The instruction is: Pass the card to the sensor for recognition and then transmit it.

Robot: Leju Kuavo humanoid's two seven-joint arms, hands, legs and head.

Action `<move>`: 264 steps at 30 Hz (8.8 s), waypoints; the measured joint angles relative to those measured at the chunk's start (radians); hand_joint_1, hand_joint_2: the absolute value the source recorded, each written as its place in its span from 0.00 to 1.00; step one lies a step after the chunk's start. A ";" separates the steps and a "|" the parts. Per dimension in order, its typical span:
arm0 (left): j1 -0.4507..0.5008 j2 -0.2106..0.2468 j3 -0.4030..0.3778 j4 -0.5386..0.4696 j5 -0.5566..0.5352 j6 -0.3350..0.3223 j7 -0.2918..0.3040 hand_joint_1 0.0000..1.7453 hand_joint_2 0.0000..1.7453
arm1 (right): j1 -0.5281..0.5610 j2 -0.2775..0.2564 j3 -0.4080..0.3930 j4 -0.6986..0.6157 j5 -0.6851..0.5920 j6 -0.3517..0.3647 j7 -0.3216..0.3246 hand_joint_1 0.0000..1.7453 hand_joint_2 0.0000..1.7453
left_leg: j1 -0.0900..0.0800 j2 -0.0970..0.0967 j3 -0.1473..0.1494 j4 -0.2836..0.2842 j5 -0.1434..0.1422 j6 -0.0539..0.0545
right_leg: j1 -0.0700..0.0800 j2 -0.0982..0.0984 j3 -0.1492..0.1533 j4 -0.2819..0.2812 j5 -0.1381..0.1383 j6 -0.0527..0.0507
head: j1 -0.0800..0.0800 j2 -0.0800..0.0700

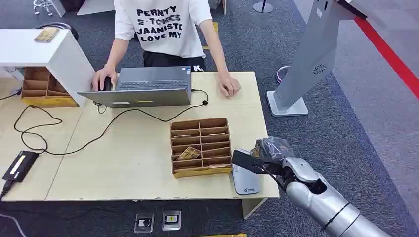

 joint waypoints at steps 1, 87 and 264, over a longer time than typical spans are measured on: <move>0.000 0.000 0.001 0.000 0.001 0.001 0.000 0.00 0.00 | -0.002 0.001 0.001 0.008 -0.001 0.000 -0.001 1.00 1.00 | 0.000 0.000 0.000 0.000 0.000 0.000 | 0.000 0.000 0.000 0.000 0.000 0.000 | 0.000 0.000; 0.004 0.000 0.009 0.000 -0.042 -0.012 -0.001 0.00 0.00 | -0.041 -0.033 0.109 -0.254 0.005 0.288 0.175 1.00 1.00 | 0.000 0.001 0.001 0.000 0.000 0.000 | 0.000 0.001 0.000 0.000 0.000 0.000 | 0.000 0.000; -0.006 -0.068 0.004 -0.022 -0.172 0.053 0.005 0.00 0.00 | -0.184 0.165 -0.040 -0.307 0.156 -0.075 0.085 1.00 1.00 | 0.000 0.001 0.001 0.000 0.000 0.000 | 0.000 0.001 0.000 0.000 0.000 0.000 | 0.000 0.000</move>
